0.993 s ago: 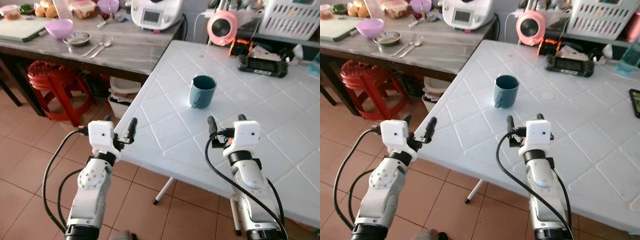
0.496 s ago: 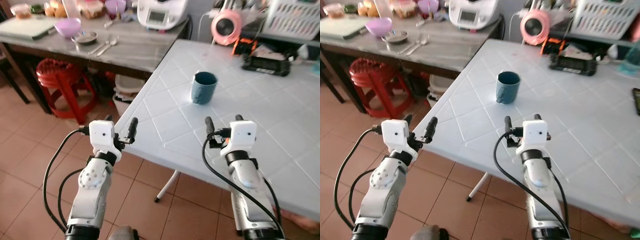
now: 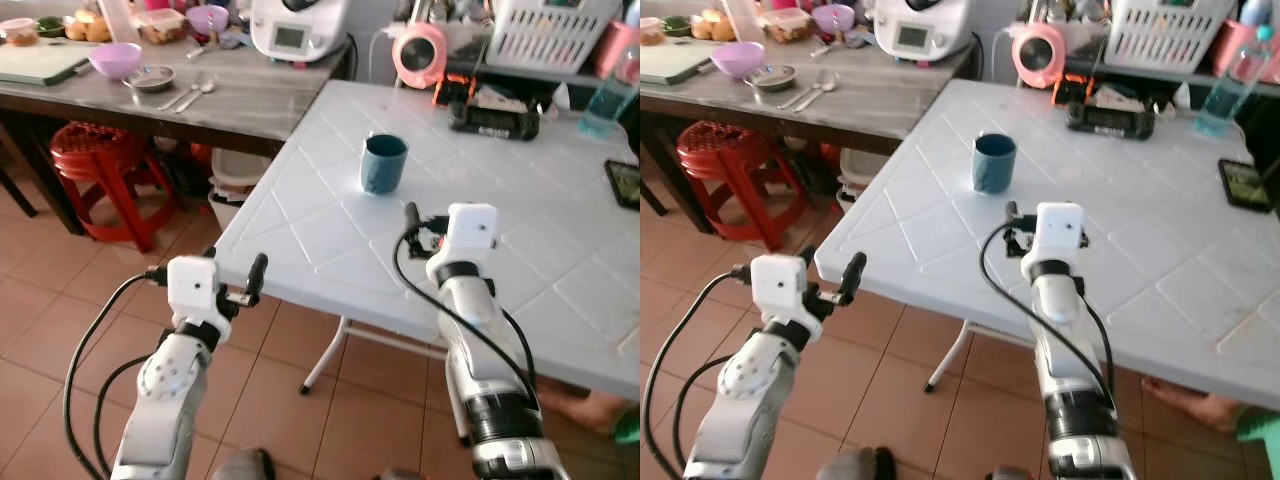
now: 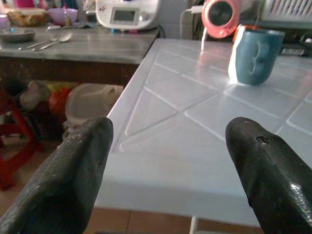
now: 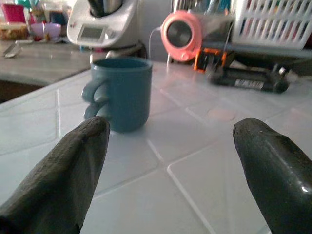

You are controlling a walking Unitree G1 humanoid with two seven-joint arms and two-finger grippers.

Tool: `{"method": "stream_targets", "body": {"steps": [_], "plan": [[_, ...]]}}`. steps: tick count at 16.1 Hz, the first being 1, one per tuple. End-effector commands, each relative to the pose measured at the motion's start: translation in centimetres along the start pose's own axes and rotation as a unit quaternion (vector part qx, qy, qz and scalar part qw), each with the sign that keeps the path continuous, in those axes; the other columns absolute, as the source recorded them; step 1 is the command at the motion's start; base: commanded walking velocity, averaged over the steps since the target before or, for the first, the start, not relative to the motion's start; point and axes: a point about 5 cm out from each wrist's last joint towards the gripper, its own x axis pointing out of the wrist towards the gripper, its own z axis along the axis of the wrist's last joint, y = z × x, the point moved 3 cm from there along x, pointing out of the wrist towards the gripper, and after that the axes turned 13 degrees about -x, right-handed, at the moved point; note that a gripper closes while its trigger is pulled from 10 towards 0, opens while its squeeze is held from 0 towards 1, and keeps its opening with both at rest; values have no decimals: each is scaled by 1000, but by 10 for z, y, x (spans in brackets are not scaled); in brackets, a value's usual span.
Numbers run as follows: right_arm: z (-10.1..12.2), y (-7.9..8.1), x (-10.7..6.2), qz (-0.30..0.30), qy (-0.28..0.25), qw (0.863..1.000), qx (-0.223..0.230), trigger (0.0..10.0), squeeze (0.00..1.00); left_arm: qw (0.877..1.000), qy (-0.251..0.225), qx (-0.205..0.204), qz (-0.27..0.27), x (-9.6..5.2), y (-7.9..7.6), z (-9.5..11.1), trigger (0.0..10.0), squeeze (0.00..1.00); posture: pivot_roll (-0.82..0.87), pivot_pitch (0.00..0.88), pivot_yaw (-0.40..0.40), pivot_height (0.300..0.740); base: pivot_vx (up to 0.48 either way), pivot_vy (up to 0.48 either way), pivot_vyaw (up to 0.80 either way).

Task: Setting the table

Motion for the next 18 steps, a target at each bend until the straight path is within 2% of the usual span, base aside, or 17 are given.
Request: {"method": "stream_targets", "body": {"steps": [1, 3, 5, 8, 9, 12, 16, 18], "plan": [[2, 4, 3, 8, 0, 1000, 5, 10000, 0, 1000, -2, 3, -4, -1, 0, 5, 10000, 0, 53, 116, 49, 740, 0, 0, 0], [3, 5, 3, 9, -8, 1000, 7, 10000, 0, 1000, 3, 2, -6, -4, -1, 8, 10000, 0, 70, 138, 61, 740, 0, 135, 0], [-2, 4, -11, 8, -13, 1000, 9, 10000, 0, 1000, 4, 5, -12, -5, -1, 12, 10000, 0, 63, 132, 70, 740, 300, 144, 0], [-15, 1, -32, 10, 0, 1000, 2, 10000, 0, 1000, 3, 3, -18, 3, -3, 11, 10000, 0, 23, 100, 66, 740, 325, 0, 0], [-20, -3, -44, 9, 4, 1000, -5, 10000, 0, 1000, -1, -3, -21, 9, -7, 10, 10000, 0, 3, 77, 59, 740, 337, 0, 0], [-20, -8, -52, 7, 4, 1000, -12, 10000, 0, 1000, -10, -13, -19, 17, -11, 9, 10000, 0, -23, 39, 45, 740, 196, 0, 0], [-19, -11, -55, 9, 5, 1000, -20, 10000, 0, 1000, -19, -17, -16, 22, -12, 9, 10000, 0, -35, 20, 30, 740, 0, 0, 0], [-18, -10, -56, 15, 5, 1000, -26, 10000, 0, 999, -24, -19, -13, 23, -12, 8, 10000, 0, -39, 15, 26, 740, 272, 0, 0]]}}
